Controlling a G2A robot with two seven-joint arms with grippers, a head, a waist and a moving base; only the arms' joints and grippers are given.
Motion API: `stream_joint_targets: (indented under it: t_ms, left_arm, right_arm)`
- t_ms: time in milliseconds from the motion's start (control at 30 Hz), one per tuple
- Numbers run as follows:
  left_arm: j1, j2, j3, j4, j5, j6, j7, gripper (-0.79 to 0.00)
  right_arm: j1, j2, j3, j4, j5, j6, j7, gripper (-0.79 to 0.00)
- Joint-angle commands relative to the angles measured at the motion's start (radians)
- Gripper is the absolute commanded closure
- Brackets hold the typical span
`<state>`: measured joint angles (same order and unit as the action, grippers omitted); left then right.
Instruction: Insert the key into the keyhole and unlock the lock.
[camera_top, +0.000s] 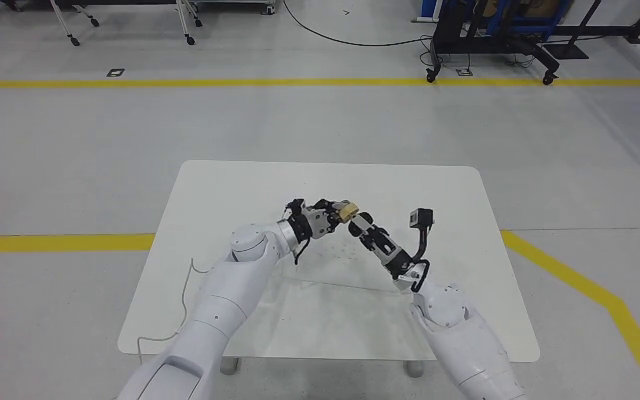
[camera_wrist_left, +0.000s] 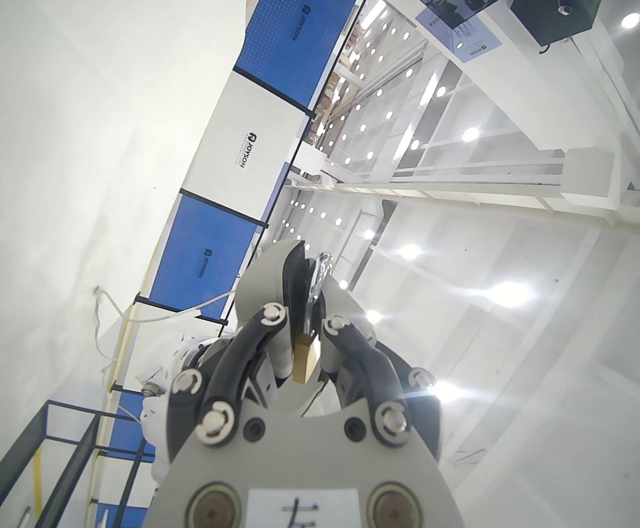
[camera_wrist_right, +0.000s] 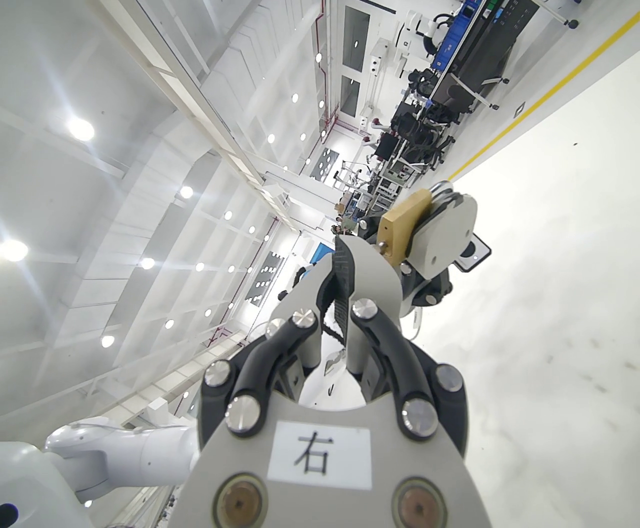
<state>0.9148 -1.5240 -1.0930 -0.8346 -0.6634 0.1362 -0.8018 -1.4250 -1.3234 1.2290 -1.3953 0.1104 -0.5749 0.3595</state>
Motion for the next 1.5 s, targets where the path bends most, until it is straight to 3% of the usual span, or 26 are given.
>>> stream_joint_targets:
  t_ms: [0, 433, 567, 600, 700, 733, 767, 1100, 1267, 1300, 1333, 1367, 1467]
  left_arm:
    - [0.0, 0.001, 0.002, 0.0, 0.005, -0.002, -0.002, 0.0]
    - [-0.001, 0.002, 0.009, 0.002, 0.001, 0.0, -0.02, 0.0]
    - [0.003, 0.004, 0.006, -0.01, 0.032, -0.074, 0.032, 0.0]
    - [0.006, 0.004, 0.005, -0.016, 0.046, -0.105, 0.053, 0.0]
    - [0.017, 0.006, 0.011, -0.037, 0.12, -0.214, 0.128, 0.0]
    - [0.021, 0.007, 0.014, -0.044, 0.144, -0.247, 0.149, 0.0]
    - [0.025, 0.007, 0.018, -0.048, 0.163, -0.27, 0.162, 0.0]
    - [0.038, 0.01, 0.047, -0.072, 0.34, -0.405, 0.274, 0.0]
    - [0.053, 0.01, 0.051, -0.089, 0.379, -0.482, 0.303, 0.0]
    - [0.056, 0.011, 0.05, -0.091, 0.377, -0.487, 0.301, 0.0]
    - [0.057, 0.011, 0.049, -0.092, 0.377, -0.489, 0.3, 0.0]
    - [0.059, 0.011, 0.048, -0.093, 0.376, -0.492, 0.302, 0.0]
    - [0.059, 0.01, 0.047, -0.095, 0.367, -0.486, 0.29, 0.0]
  right_arm:
    - [0.006, -0.001, -0.003, 0.007, 0.001, -0.001, -0.004, 0.0]
    - [0.026, -0.004, -0.018, 0.04, -0.013, 0.013, -0.034, 0.0]
    - [0.016, -0.003, -0.011, 0.022, -0.022, 0.001, -0.043, 0.0]
    - [0.009, -0.001, -0.007, 0.012, -0.029, -0.001, -0.048, -0.049]
    - [-0.017, 0.002, 0.006, -0.025, -0.057, -0.001, -0.065, -0.379]
    - [-0.027, 0.004, 0.012, -0.038, -0.073, 0.006, -0.079, -0.727]
    - [-0.037, 0.005, 0.02, -0.051, -0.094, 0.02, -0.106, -0.785]
    - [-0.045, 0.005, 0.029, -0.059, -0.118, 0.037, -0.144, -0.785]
    - [-0.061, 0.005, 0.023, -0.073, 0.131, 0.092, -0.012, -0.776]
    - [-0.057, 0.006, 0.03, -0.07, 0.19, 0.12, 0.032, -0.702]
    - [-0.052, 0.008, 0.039, -0.067, 0.239, 0.144, 0.068, -0.573]
    - [-0.05, 0.009, 0.043, -0.062, 0.287, 0.171, 0.104, -0.391]
    - [-0.037, 0.013, 0.055, -0.047, 0.396, 0.261, 0.199, -0.329]
